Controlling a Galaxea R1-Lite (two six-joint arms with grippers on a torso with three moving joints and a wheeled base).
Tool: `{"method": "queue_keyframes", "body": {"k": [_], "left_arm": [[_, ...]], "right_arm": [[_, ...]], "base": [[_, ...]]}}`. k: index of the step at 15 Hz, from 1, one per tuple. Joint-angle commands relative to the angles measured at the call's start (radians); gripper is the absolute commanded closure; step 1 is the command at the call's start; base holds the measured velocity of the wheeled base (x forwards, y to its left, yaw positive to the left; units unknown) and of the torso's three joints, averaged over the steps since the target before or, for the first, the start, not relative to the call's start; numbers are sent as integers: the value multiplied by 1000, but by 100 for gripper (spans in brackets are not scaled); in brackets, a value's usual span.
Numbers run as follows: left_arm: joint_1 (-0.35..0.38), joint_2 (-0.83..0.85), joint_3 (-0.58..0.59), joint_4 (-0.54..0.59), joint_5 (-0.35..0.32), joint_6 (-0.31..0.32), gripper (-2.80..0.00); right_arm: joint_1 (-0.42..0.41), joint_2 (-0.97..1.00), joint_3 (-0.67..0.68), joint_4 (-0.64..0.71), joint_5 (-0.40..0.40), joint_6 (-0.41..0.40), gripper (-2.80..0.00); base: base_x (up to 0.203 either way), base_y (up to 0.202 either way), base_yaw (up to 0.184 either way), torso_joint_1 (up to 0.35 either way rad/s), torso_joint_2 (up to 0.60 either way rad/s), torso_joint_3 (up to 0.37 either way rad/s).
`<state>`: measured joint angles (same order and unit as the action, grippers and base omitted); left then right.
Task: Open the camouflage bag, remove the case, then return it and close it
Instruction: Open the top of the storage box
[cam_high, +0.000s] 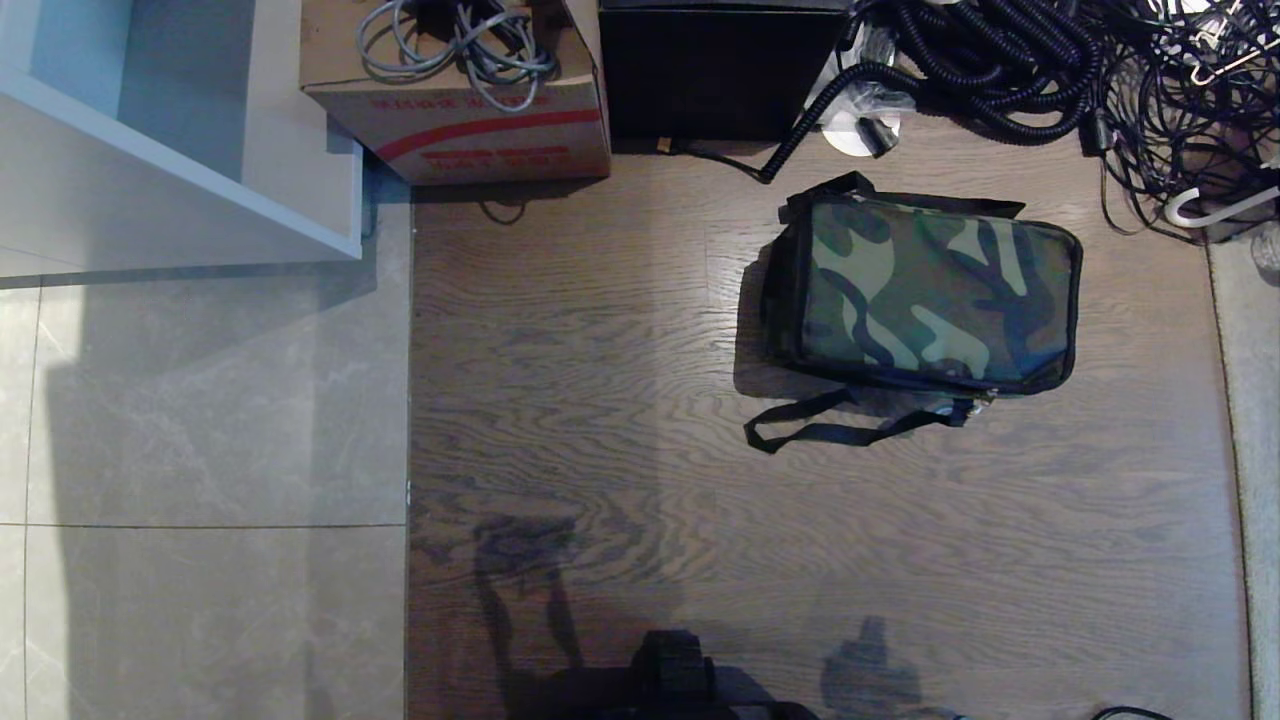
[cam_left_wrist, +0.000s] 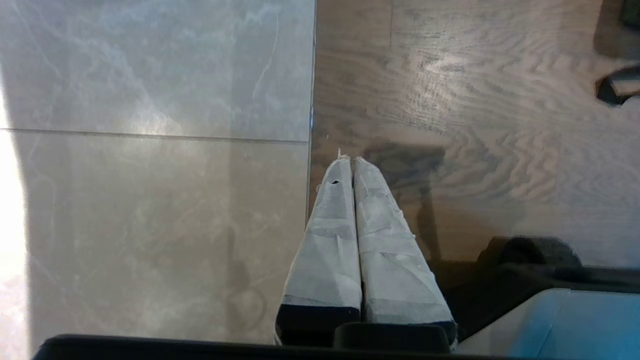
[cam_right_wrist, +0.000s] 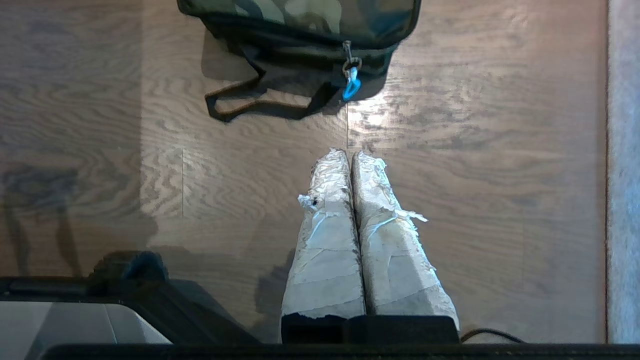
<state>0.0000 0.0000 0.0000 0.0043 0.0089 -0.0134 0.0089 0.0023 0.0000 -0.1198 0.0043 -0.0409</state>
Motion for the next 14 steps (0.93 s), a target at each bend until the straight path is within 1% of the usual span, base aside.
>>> {"method": "queue_keyframes", "body": {"k": [1, 8, 12, 14], "left_arm": [[0, 0, 0, 0, 0, 0, 0], [0, 0, 0, 0, 0, 0, 0], [0, 0, 0, 0, 0, 0, 0], [0, 0, 0, 0, 0, 0, 0]], "right_arm": [[0, -1, 40, -1, 0, -1, 0], [0, -1, 40, -1, 0, -1, 0], [0, -1, 40, 0, 5, -19, 0], [0, -1, 40, -14, -3, 9, 0]], "base": [[0, 0, 0, 0, 0, 0], [0, 0, 0, 0, 0, 0], [0, 0, 0, 0, 0, 0], [0, 0, 0, 0, 0, 0]]}}
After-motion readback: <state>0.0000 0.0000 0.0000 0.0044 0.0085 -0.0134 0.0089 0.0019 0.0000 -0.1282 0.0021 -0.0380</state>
